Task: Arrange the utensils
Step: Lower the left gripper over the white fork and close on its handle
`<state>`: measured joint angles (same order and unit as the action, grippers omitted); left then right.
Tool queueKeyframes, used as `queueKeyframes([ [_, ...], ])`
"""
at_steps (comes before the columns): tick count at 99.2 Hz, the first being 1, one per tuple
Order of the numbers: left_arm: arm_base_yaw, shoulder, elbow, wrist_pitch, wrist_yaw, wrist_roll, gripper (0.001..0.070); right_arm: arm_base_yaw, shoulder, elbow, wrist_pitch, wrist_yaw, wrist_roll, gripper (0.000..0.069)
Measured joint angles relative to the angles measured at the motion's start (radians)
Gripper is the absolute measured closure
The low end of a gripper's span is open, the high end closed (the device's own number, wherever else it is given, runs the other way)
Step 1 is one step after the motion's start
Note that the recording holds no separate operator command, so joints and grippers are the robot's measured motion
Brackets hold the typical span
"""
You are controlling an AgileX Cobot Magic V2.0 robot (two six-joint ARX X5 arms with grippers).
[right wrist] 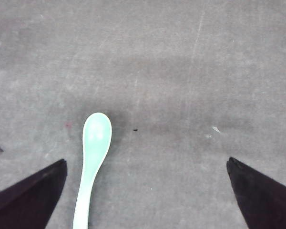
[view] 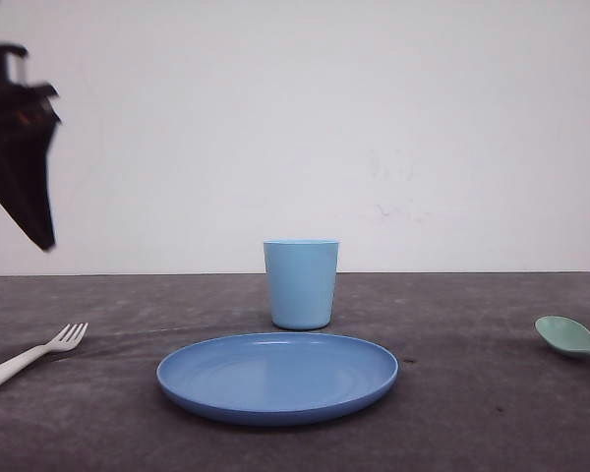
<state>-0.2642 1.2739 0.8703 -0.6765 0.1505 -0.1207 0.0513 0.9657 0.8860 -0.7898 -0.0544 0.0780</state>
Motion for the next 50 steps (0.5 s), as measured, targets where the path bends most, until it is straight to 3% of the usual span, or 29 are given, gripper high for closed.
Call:
queueKeyframes([
  [22,-0.061,0.118,0.000,0.049,-0.095,-0.015,0.0196,0.000,0.000,0.000,0.000,0.000,0.000,0.0013],
  [50,-0.123,0.209,0.000,0.103,-0.172,-0.027,0.0203,0.000,0.000,0.000,-0.005,0.000,0.000,0.0013],
])
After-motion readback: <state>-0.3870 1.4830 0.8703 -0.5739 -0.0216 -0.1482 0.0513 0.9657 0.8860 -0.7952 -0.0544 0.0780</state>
